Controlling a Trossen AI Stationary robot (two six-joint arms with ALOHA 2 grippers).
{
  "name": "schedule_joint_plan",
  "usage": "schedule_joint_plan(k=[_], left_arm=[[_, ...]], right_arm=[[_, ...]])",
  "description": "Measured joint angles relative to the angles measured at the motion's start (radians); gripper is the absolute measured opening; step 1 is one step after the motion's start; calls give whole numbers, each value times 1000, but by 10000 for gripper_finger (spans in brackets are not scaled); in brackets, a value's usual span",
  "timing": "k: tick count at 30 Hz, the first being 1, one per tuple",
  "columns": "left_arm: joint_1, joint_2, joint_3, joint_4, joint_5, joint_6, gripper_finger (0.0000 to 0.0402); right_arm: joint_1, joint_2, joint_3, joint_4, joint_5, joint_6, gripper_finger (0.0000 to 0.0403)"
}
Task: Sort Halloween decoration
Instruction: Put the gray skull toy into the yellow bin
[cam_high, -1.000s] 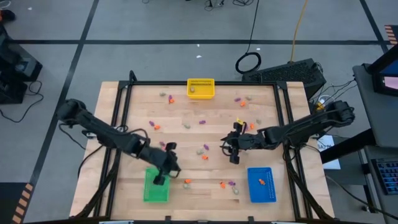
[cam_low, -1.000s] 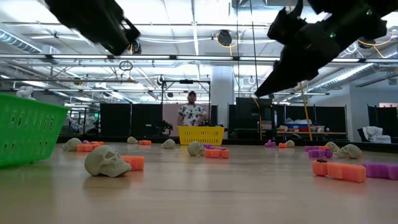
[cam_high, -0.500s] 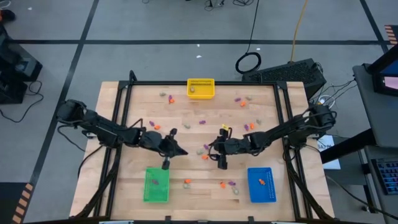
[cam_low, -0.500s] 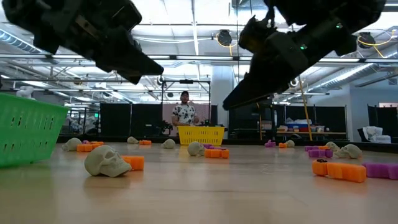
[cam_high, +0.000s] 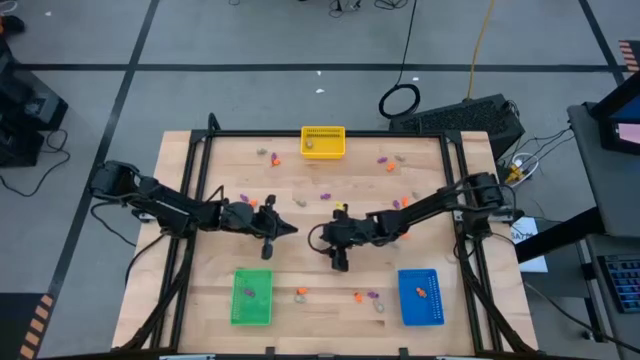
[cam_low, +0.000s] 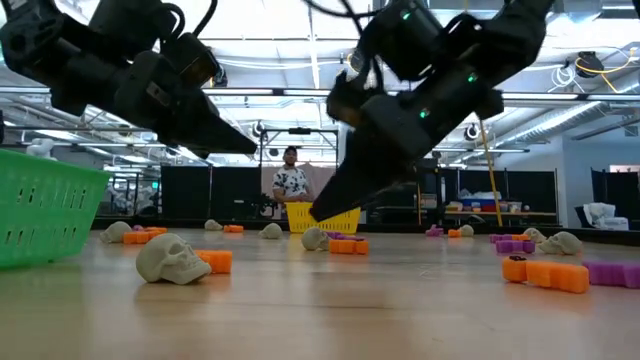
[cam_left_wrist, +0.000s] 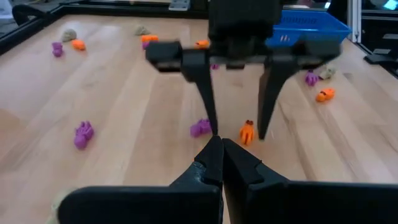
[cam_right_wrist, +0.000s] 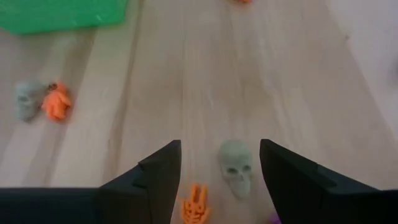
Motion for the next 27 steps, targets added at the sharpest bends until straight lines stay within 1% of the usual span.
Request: schedule_joint_plan(k=[6, 10, 12, 14, 19, 21, 27], left_arm=[[-1, 0, 0, 2, 10, 0, 2], [-1, 0, 1, 0, 10, 0, 2], [-1, 0, 1, 1, 10, 1, 2], [-1, 0, 1, -1, 11, 1, 2], [-1, 0, 1, 0, 11, 1, 2], [-1, 0, 1, 0, 12, 1, 2], [-1, 0, 1, -2, 13, 1, 2]], right_arm=[[-23, 63, 27, -17, -54, -8, 205], [-33, 84, 29, -1, -55, -1, 197], [-34, 85, 29, 2, -55, 0, 181], [-34, 86, 29, 7, -53, 2, 156], [-36, 82, 28, 4, -51, 1, 75], [-36, 82, 28, 4, -53, -6, 48], [-35, 62, 26, -14, -76, -23, 47]])
